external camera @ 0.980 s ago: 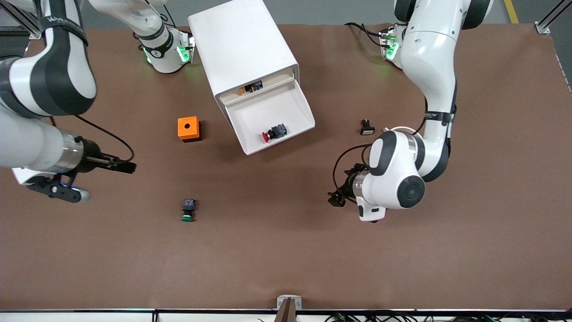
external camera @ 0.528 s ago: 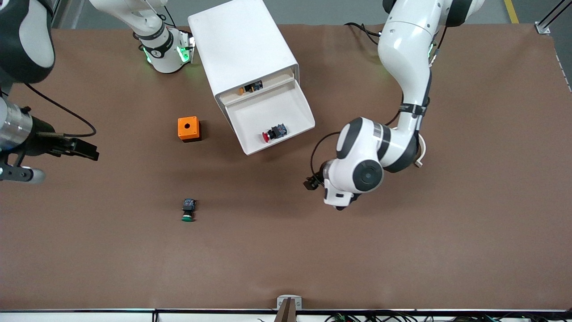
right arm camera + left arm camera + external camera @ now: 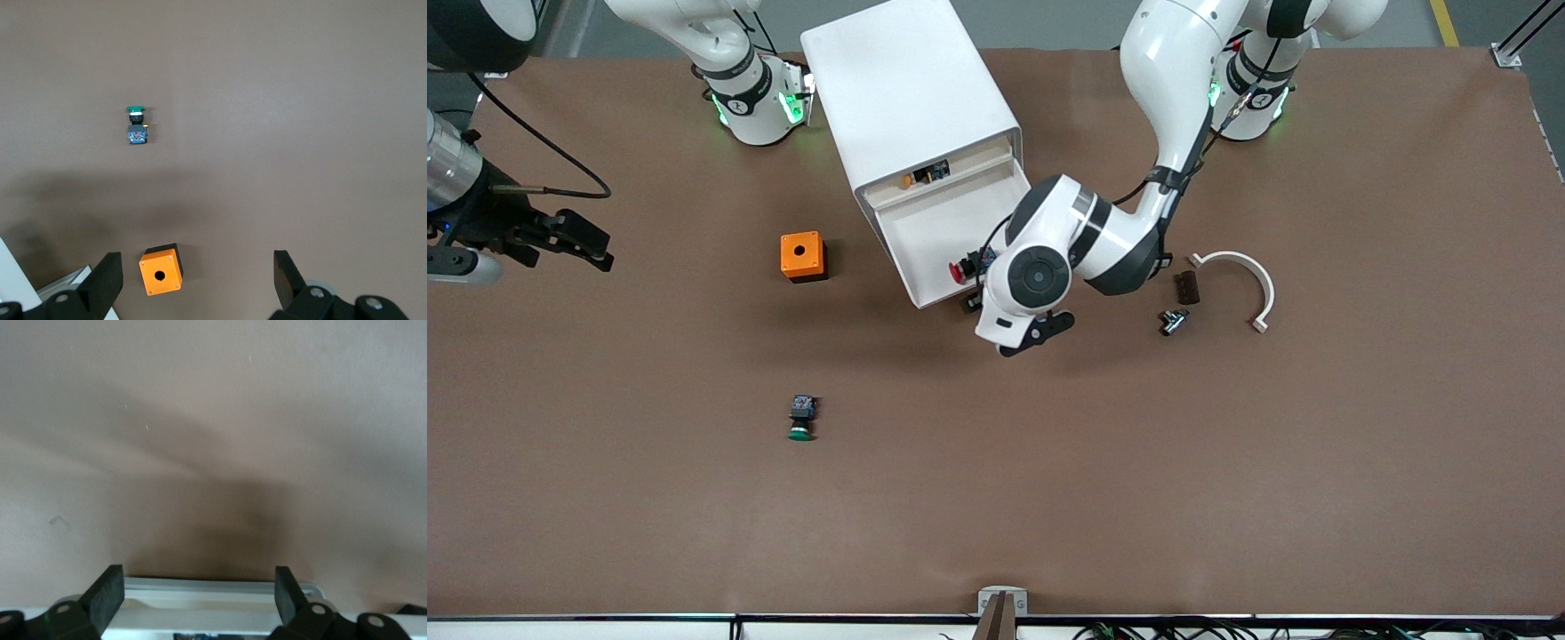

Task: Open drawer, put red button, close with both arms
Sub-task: 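Push the drawer closed with the left gripper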

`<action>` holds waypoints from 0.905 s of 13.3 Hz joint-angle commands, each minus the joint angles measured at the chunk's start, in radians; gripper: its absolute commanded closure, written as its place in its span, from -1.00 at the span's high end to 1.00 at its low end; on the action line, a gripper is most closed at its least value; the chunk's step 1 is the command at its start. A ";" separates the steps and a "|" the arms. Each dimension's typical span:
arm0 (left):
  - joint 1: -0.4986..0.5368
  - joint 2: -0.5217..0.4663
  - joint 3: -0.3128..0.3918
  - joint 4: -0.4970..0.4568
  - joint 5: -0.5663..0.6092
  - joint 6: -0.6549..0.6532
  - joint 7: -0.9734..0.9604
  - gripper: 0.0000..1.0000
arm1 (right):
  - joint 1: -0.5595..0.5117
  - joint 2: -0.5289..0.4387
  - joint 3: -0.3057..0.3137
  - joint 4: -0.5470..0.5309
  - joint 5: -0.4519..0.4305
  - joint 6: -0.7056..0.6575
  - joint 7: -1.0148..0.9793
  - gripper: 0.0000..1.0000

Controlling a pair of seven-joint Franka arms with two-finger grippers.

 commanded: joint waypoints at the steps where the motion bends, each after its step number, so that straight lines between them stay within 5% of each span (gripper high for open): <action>1: -0.012 -0.029 -0.043 -0.022 0.018 -0.016 -0.034 0.99 | -0.029 -0.040 0.021 -0.041 -0.024 0.024 -0.013 1.00; 12: -0.072 -0.027 -0.163 -0.039 0.001 -0.047 -0.113 0.99 | -0.047 -0.038 0.026 -0.035 -0.026 0.047 -0.011 1.00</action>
